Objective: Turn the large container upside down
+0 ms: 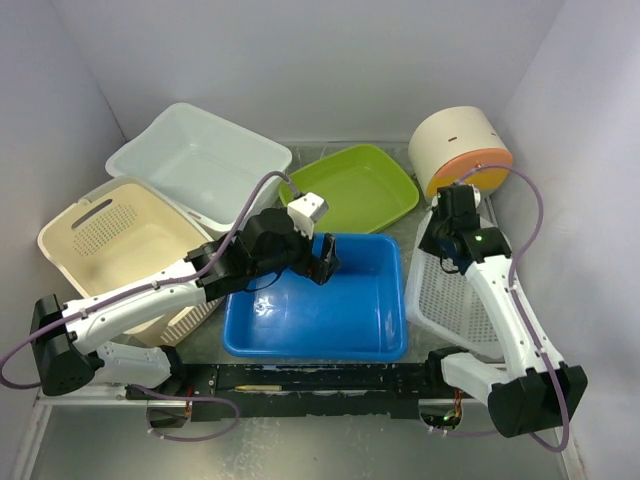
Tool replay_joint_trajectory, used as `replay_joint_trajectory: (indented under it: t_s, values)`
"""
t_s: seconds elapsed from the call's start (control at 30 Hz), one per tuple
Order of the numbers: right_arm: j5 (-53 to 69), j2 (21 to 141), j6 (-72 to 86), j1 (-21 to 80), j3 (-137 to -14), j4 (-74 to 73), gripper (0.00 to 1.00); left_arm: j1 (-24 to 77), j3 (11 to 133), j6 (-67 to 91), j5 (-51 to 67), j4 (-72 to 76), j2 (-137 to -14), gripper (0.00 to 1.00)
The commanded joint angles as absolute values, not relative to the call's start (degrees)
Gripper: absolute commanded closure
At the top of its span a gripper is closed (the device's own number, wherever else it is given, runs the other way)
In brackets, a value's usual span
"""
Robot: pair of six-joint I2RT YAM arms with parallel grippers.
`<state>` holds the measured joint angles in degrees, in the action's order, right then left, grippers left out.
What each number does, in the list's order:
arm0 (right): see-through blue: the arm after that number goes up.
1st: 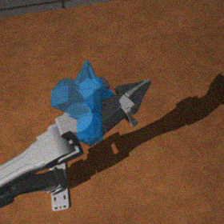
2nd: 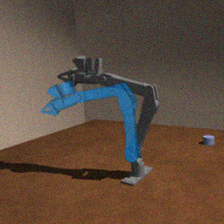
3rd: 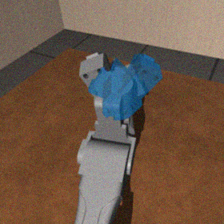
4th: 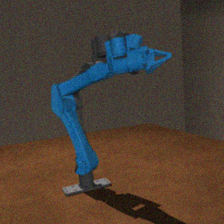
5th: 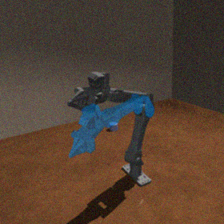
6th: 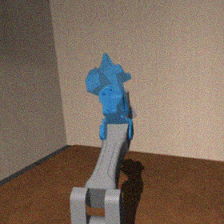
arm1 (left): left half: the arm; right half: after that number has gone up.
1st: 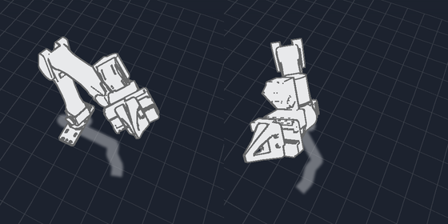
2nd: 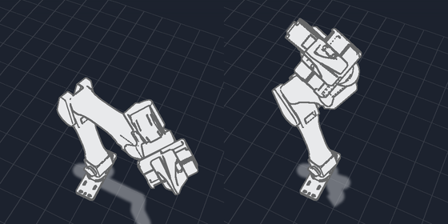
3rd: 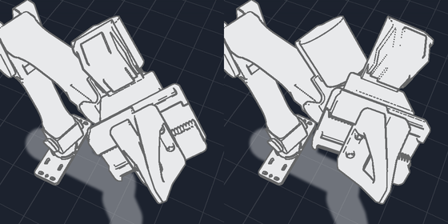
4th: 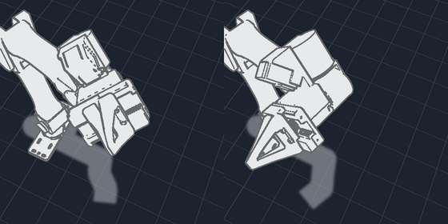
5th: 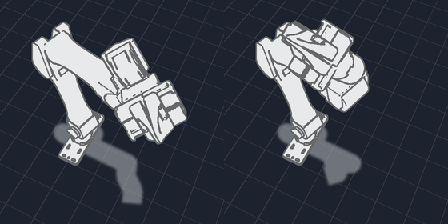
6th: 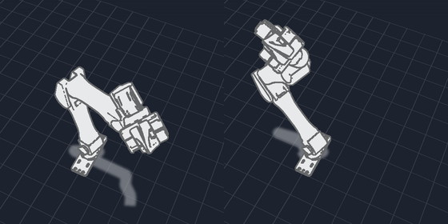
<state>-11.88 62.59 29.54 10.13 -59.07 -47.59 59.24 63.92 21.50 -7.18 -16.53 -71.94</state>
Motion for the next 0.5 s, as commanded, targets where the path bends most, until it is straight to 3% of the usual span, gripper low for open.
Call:
replay_joint_trajectory:
  t_s: [0.0,0.2,0.37,0.47]
  values:
    - [-6.6,60.2,28.8,9.7,-65.1,-52.7,1.0,59.1,66.7,22.5,-0.4,-13.2,-73.0,0.01]
    - [5.0,59.6,28.1,5.8,-71.0,-54.6,1.0,54.9,66.6,24.7,7.1,-10.4,-73.2,0.0]
    - [21.8,60.2,26.5,-4.0,-71.2,-53.7,1.0,52.8,66.8,25.4,12.7,-9.3,-75.0,0.0]
    - [25.4,60.6,27.1,-6.4,-72.0,-53.7,1.0,52.8,67.2,25.9,15.8,-8.9,-76.8,0.0]
